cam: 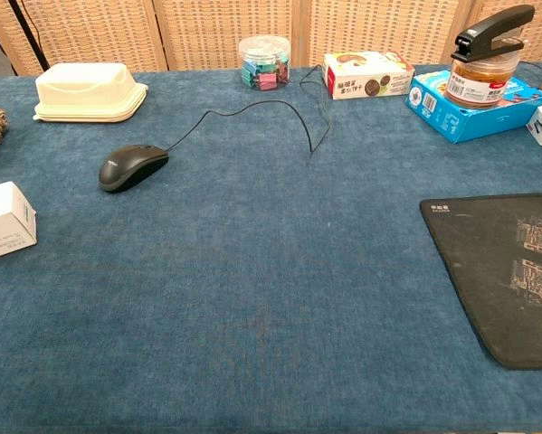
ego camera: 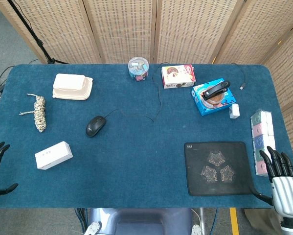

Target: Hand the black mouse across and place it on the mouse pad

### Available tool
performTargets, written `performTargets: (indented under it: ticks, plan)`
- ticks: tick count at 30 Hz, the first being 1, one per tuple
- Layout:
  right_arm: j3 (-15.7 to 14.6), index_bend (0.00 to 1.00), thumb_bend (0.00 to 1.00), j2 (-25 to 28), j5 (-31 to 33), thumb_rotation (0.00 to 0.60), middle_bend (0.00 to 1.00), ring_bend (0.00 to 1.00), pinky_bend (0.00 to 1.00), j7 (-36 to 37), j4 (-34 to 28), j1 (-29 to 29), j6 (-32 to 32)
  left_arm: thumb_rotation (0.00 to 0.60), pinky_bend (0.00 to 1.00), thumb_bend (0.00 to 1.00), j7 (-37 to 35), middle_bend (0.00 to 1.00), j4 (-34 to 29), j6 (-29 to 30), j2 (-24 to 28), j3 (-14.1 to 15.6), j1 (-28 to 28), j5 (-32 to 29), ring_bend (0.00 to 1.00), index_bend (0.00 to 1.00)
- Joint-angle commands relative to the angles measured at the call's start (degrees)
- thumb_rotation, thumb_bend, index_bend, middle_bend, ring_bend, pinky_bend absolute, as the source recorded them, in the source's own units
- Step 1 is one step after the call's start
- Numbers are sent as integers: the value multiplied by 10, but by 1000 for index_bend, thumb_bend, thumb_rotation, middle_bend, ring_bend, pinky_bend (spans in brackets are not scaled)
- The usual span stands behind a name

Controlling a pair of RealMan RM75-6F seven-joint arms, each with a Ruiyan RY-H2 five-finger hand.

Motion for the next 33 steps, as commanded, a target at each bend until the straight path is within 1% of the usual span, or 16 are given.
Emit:
performTargets:
  ticks: [1,6,10,15,21,24,28,31,33]
  plan:
    - [1,0,0,0,2,600,0,0,0,-1,0,1,-2,600,0,100,4,0,-2,-3,-1,0,-1,-3,0,0]
    - [0,0,0,-1,2,600,0,0,0,-2,0,1,-4,600,0,101,18,0,-7,-13,-5,-1,-6,-9,0,0]
    - [-1,0,0,1,5,600,0,0,0,4,-2,1,-5,600,0,100,8,0,-5,-23,-4,-4,-13,-13,0,0]
    - [-1,0,0,5,2,600,0,0,0,11,-4,-1,0,600,0,100,-17,0,12,-55,-8,-21,-36,-37,0,0]
    - [-2,0,0,8,2,600,0,0,0,19,-5,-2,1,600,0,97,-92,0,27,-139,-7,-40,-85,-68,0,0]
    - [-2,0,0,9,5,600,0,0,0,21,-5,-1,-2,600,0,71,-91,0,28,-168,-13,-55,-108,-90,0,0]
    - [-1,0,0,11,7,600,0,0,0,25,-5,0,-4,600,0,50,-117,0,20,-220,-17,-72,-143,-114,0,0]
    - [0,0,0,11,10,600,0,0,0,28,-5,1,-6,600,0,49,-134,0,30,-279,-28,-99,-186,-162,0,0]
    - [0,0,0,11,11,600,0,0,0,28,-5,1,-8,600,0,49,-134,0,36,-307,-37,-111,-206,-194,0,0]
